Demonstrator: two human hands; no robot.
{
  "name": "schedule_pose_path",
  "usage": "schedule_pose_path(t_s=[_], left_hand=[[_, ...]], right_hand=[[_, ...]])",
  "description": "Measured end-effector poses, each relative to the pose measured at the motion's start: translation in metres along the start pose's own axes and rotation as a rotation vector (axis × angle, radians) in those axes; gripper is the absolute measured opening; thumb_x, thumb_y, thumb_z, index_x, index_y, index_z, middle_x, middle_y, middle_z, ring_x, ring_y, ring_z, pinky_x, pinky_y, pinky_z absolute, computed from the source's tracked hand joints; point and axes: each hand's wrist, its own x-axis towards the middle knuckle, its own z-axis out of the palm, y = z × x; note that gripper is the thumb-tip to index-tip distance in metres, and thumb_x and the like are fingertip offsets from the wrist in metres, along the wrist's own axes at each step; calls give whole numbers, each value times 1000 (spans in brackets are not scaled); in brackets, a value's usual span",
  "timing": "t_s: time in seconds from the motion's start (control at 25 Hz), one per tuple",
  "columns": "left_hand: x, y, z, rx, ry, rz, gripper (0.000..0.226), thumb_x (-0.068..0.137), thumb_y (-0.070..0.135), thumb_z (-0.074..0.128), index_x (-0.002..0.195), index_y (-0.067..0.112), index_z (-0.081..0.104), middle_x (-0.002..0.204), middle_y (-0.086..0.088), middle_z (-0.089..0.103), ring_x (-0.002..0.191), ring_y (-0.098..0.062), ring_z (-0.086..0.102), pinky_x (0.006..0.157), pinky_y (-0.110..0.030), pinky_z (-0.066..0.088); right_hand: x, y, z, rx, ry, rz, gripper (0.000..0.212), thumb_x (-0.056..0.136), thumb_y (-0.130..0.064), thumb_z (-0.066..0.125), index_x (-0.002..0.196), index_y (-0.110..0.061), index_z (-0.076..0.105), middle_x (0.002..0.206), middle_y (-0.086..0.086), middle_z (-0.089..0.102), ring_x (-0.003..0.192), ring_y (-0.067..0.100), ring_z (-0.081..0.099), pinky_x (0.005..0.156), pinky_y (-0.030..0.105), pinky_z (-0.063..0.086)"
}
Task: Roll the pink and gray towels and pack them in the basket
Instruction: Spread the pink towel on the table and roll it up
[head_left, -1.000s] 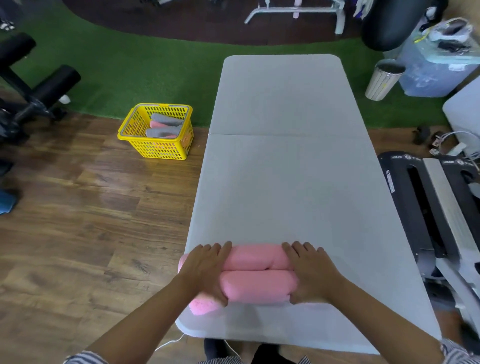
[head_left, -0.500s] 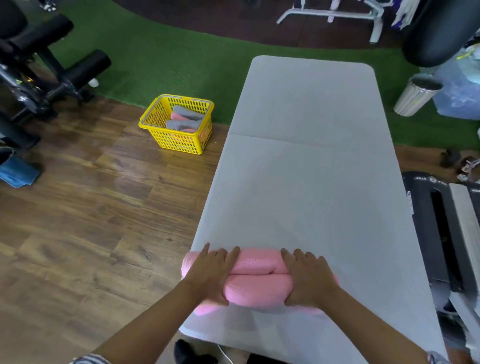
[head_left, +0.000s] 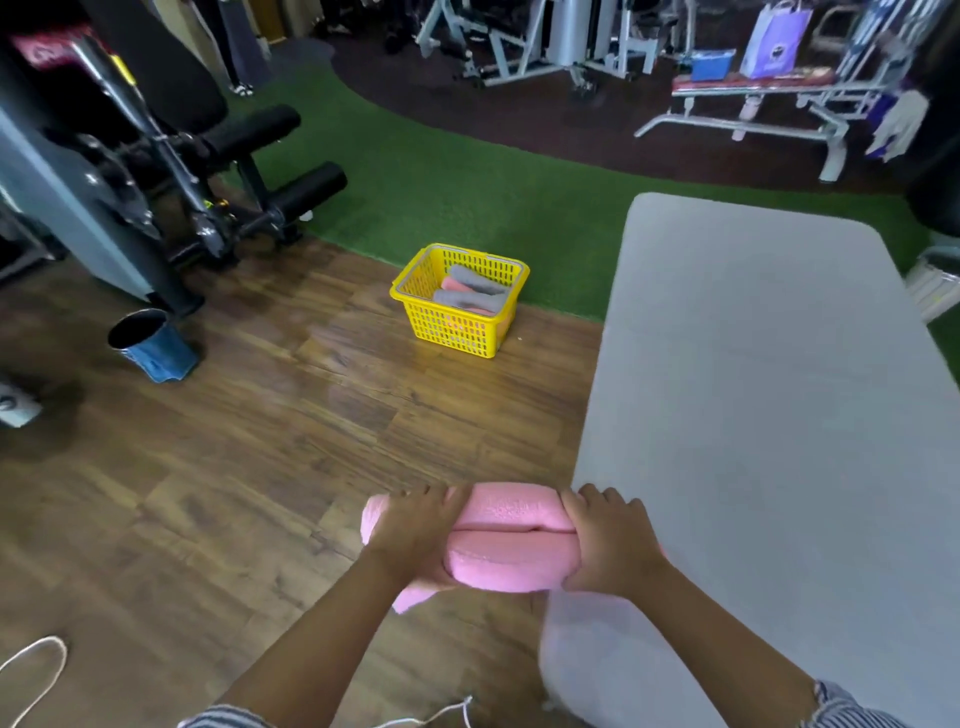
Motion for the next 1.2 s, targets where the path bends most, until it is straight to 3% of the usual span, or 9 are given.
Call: schedule_pose_path(t_s=[0.12, 0.28, 0.44, 0.6, 0.84, 0.88, 0.96, 1.04, 1.2], left_hand=[[-14, -57, -6, 41, 21, -13, 105, 64, 63, 66, 145, 24, 12, 135, -1, 42, 119, -25, 48, 96, -44, 40], [-10, -111, -17, 47, 51, 12, 109, 66, 65, 68, 148, 24, 9, 137, -2, 41, 122, -25, 46, 99, -45, 37], [24, -151, -21, 25, 36, 37, 109, 66, 63, 69, 148, 24, 8, 139, -3, 39, 122, -26, 46, 99, -46, 38], [75, -189, -23, 57, 21, 65, 108, 65, 63, 68, 146, 24, 8, 137, -5, 41, 119, -28, 49, 95, -45, 40], [209, -263, -44, 76, 37, 69, 110, 60, 59, 71, 141, 22, 6, 134, -10, 44, 122, -31, 46, 92, -43, 41], [235, -275, -51, 76, 47, 77, 113, 53, 60, 73, 139, 21, 11, 129, -10, 48, 118, -31, 51, 88, -44, 45], [283, -299, -63, 65, 36, 83, 118, 28, 69, 72, 129, 20, 35, 103, -5, 61, 90, -26, 64, 66, -43, 52], [325, -317, -72, 14, 38, 85, 119, 13, 75, 64, 118, 21, 48, 84, 2, 62, 70, -19, 63, 51, -39, 49], [392, -359, -83, 1, -52, 109, 118, 15, 76, 60, 119, 21, 47, 84, 1, 63, 68, -20, 62, 49, -39, 48]], right_hand=[[24, -54, -11, 15, -13, 0, 84, 29, -58, 60, 105, -23, 52, 88, -4, 58, 72, 22, 56, 56, 29, 34], [55, -93, -18, 5, 12, -19, 91, 39, -61, 57, 121, -25, 43, 105, -5, 56, 92, 23, 56, 72, 35, 43], [99, -107, -28, -34, -1, 14, 92, 31, -66, 57, 111, -24, 51, 92, -3, 60, 77, 23, 59, 62, 37, 45], [159, -111, -29, -22, -3, 40, 90, 27, -66, 51, 108, -25, 50, 90, -3, 58, 74, 22, 58, 57, 35, 44], [306, -95, -52, 113, -15, 58, 98, 18, -72, 52, 103, -23, 51, 78, -5, 58, 63, 21, 59, 49, 34, 44], [333, -89, -57, 118, -10, 61, 100, 16, -74, 51, 103, -23, 52, 78, -5, 59, 63, 21, 59, 49, 34, 45], [382, -77, -67, 122, -8, 68, 103, 14, -77, 50, 102, -24, 52, 78, -6, 59, 63, 20, 59, 49, 34, 45], [426, -69, -78, 134, -32, 98, 102, 15, -77, 49, 102, -24, 52, 79, -6, 59, 64, 20, 59, 48, 34, 44], [497, -67, -95, 118, -97, 147, 96, 16, -73, 47, 99, -23, 51, 76, -5, 58, 62, 20, 58, 47, 35, 43]])
